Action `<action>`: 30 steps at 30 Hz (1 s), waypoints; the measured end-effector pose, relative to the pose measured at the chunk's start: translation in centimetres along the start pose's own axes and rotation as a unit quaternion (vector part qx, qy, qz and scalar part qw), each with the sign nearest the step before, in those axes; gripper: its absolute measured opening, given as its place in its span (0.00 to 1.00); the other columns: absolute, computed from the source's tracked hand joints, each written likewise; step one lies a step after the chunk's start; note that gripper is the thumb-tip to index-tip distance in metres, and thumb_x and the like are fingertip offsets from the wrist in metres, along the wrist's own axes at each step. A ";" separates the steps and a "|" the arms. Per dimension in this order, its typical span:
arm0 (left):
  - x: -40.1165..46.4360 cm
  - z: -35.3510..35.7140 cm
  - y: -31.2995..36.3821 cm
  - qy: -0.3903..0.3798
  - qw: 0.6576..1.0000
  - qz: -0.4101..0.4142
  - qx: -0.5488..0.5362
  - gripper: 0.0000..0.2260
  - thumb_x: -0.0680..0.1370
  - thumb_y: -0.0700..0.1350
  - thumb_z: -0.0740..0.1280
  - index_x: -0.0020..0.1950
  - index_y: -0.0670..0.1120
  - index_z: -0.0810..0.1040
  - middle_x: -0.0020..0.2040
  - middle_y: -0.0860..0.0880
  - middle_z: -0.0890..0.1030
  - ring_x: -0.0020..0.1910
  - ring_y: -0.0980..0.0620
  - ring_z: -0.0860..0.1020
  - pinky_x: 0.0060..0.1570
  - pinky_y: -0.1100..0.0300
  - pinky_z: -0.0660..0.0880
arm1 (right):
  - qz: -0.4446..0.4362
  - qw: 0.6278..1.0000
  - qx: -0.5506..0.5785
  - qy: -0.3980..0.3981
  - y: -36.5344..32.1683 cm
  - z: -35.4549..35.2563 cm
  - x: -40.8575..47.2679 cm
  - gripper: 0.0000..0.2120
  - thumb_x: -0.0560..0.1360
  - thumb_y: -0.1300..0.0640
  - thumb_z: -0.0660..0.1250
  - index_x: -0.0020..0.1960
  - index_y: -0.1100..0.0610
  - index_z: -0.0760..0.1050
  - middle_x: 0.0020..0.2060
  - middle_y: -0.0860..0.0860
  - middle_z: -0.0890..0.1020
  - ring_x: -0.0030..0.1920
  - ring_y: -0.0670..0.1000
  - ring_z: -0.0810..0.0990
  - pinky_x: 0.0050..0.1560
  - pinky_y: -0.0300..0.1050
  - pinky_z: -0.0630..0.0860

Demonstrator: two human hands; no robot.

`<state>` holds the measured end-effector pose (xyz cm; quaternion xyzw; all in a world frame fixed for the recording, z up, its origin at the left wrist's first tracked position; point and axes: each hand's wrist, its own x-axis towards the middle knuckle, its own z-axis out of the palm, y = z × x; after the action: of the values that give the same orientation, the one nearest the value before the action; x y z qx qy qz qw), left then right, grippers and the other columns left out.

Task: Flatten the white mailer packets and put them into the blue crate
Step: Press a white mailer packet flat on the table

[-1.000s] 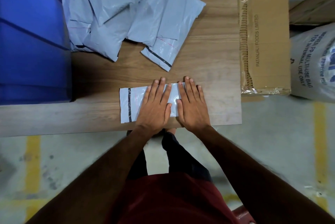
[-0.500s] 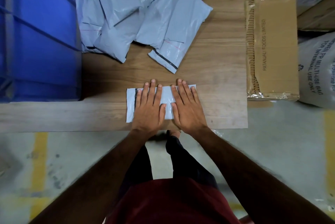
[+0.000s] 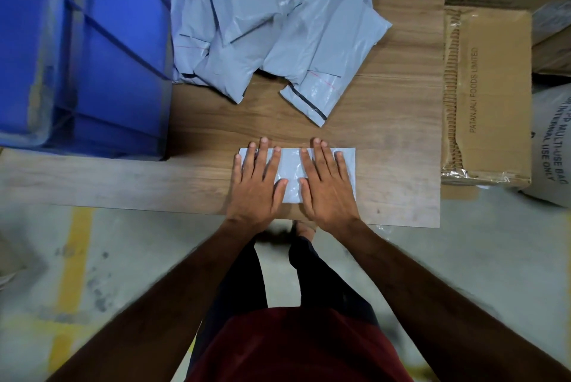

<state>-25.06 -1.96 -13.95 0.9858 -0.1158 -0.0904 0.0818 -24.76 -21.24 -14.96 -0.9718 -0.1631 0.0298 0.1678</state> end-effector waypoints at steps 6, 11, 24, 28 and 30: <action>-1.1 -0.2 -2.4 0.026 0.999 -0.029 -0.036 0.28 0.84 0.51 0.47 0.83 0.43 0.52 0.83 0.41 0.50 0.82 0.43 0.48 0.79 0.40 0.50 | -0.038 0.999 -0.013 -0.012 -3.2 1.0 1.3 0.29 0.83 0.53 0.53 0.82 0.60 0.56 0.81 0.62 0.53 0.82 0.59 0.49 0.80 0.62 0.51; -1.1 0.2 -3.1 0.002 1.000 -0.019 -0.009 0.29 0.84 0.52 0.47 0.83 0.43 0.51 0.83 0.40 0.49 0.82 0.41 0.48 0.79 0.40 0.50 | -0.034 0.999 -0.023 -0.034 -3.4 1.5 1.5 0.29 0.83 0.51 0.51 0.82 0.59 0.55 0.82 0.60 0.52 0.82 0.58 0.49 0.79 0.62 0.51; 0.8 0.8 0.9 -0.018 0.991 0.129 -0.011 0.32 0.84 0.57 0.54 0.83 0.43 0.53 0.83 0.41 0.49 0.82 0.42 0.47 0.79 0.40 0.51 | 0.085 0.996 -0.008 -0.009 1.1 -0.3 -1.3 0.30 0.83 0.49 0.50 0.82 0.58 0.55 0.82 0.59 0.53 0.82 0.57 0.49 0.79 0.63 0.51; 0.7 0.0 0.4 -0.035 0.988 0.153 -0.015 0.39 0.82 0.65 0.56 0.83 0.42 0.50 0.83 0.39 0.47 0.82 0.41 0.45 0.79 0.40 0.49 | 0.086 0.996 -0.013 -0.027 1.1 -0.8 -1.4 0.30 0.84 0.49 0.50 0.83 0.58 0.52 0.82 0.59 0.51 0.82 0.57 0.47 0.79 0.64 0.49; 0.1 -0.5 -0.9 -0.045 0.985 0.166 0.007 0.40 0.81 0.67 0.55 0.83 0.42 0.49 0.83 0.38 0.46 0.82 0.40 0.45 0.79 0.40 0.50 | 0.074 0.997 -0.009 -0.035 1.2 -1.4 -1.8 0.30 0.84 0.49 0.51 0.83 0.58 0.51 0.82 0.60 0.50 0.82 0.57 0.46 0.79 0.64 0.48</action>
<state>-24.71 -1.05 -13.63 0.9484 -0.2820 -0.1187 0.0833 -25.92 -23.33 -14.03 -0.9811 -0.0967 0.0748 0.1503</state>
